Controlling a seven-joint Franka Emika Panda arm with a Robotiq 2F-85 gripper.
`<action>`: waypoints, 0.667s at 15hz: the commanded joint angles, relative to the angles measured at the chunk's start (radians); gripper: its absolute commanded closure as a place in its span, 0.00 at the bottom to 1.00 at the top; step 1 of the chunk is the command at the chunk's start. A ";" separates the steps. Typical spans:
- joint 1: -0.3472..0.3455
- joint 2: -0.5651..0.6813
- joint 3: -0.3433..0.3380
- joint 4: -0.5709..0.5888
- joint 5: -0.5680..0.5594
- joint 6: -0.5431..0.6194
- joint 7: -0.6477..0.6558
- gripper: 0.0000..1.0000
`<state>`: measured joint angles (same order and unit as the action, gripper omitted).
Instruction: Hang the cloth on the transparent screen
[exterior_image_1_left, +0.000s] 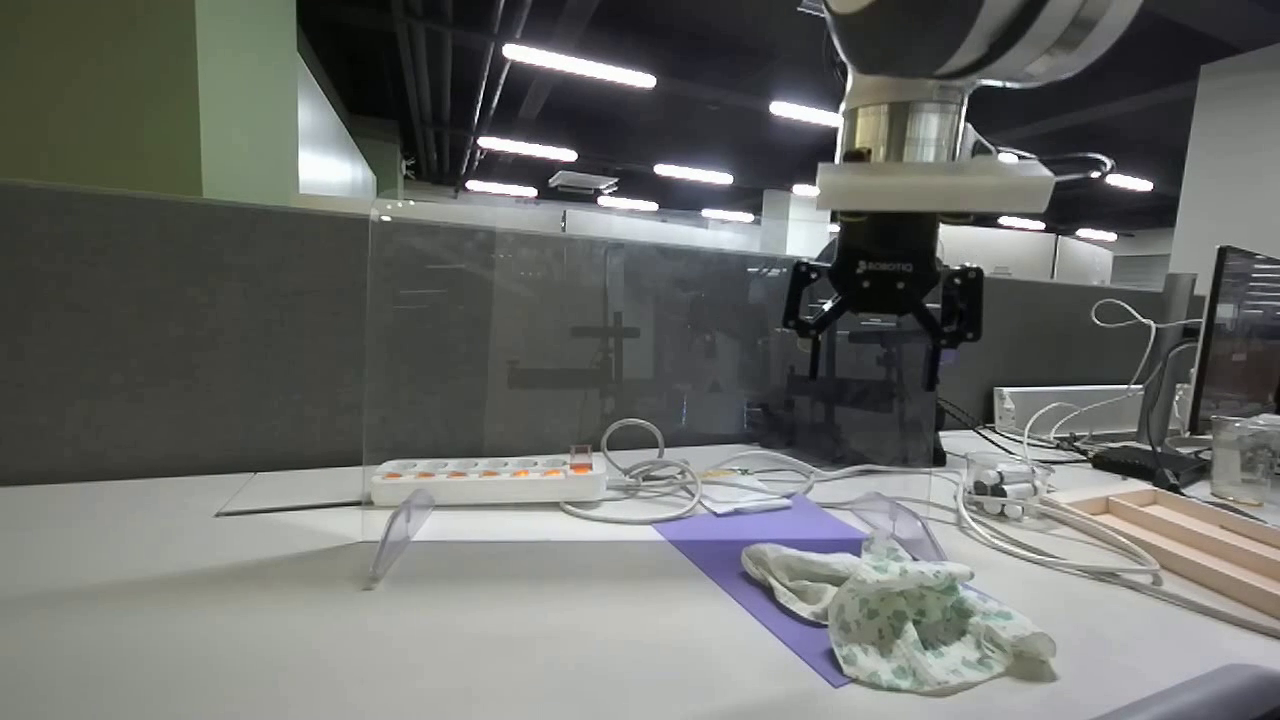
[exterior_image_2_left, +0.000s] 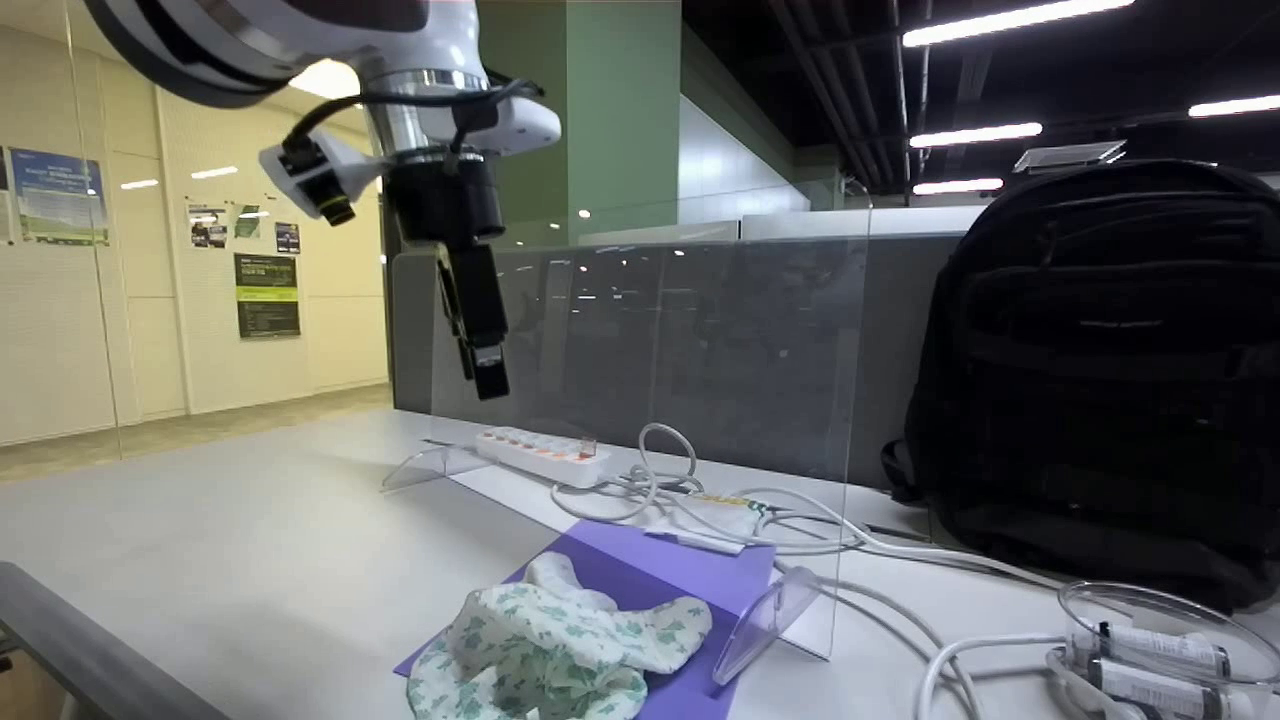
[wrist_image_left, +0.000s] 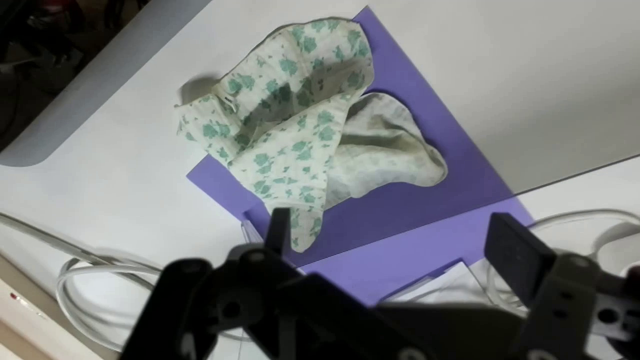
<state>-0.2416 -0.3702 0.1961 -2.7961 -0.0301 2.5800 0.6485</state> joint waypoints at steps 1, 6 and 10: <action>-0.056 0.130 -0.011 0.000 -0.090 0.094 0.118 0.00; -0.063 0.282 -0.042 0.000 -0.282 0.174 0.272 0.00; -0.015 0.385 -0.116 0.028 -0.477 0.215 0.422 0.00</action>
<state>-0.3017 -0.0516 0.1394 -2.7915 -0.3842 2.7628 0.9446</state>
